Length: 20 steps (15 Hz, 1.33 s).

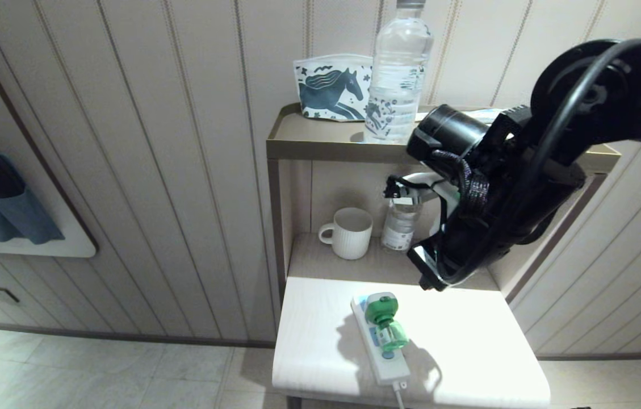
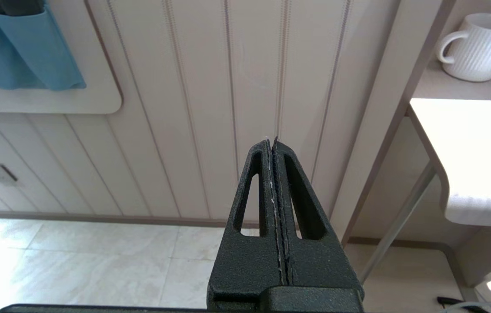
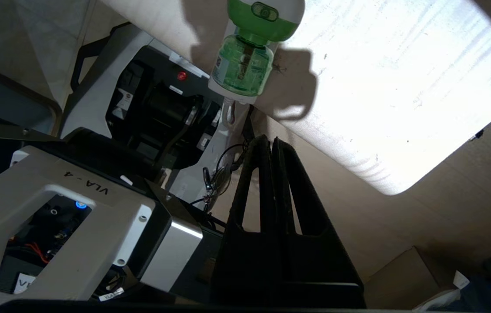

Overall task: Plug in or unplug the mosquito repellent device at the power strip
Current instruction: Hold the socket with your left hand and unplug it with your right hand

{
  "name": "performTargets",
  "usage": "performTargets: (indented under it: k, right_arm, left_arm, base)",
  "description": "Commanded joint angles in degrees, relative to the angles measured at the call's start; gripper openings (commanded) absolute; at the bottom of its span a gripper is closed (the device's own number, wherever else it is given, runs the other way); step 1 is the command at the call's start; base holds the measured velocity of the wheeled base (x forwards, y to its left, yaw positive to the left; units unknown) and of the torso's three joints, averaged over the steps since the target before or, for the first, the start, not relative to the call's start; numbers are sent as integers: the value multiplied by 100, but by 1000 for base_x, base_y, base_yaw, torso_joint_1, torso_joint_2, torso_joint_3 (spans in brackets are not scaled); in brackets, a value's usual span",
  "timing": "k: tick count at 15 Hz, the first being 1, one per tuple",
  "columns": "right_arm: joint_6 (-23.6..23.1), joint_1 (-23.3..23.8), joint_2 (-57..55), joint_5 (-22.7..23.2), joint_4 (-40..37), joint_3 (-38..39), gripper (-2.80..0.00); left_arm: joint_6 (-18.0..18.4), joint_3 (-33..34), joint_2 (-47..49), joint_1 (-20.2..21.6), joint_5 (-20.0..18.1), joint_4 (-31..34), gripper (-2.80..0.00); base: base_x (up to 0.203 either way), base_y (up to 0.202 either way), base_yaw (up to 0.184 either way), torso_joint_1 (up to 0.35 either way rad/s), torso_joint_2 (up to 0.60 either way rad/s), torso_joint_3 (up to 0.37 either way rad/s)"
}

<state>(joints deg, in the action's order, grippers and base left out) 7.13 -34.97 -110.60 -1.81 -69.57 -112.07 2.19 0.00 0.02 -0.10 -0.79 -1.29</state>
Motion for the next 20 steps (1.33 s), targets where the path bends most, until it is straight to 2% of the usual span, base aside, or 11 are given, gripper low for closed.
performTargets:
  k: [1,14,15,20]
  right_arm:
    - [8,-28,-120,-30,-39,1,-280]
    - [52,-133,-444,-169,291,41,-280]
    - [51,-133,-454,-161,321,45,0]
    - [60,-141,-553,-145,348,53,0]
  left_arm:
    - [0,0,-2,1,0,-3,-280]
    - [0,0,-2,1,0,-3,-280]
    - [0,0,-2,1,0,-3,-280]
    - [0,0,-2,1,0,-3,-280]
  base:
    - [0,0,0,0,0,0]
    - [0,0,0,0,0,0]
    - [0,0,0,0,0,0]
    - [0,0,0,0,0,0]
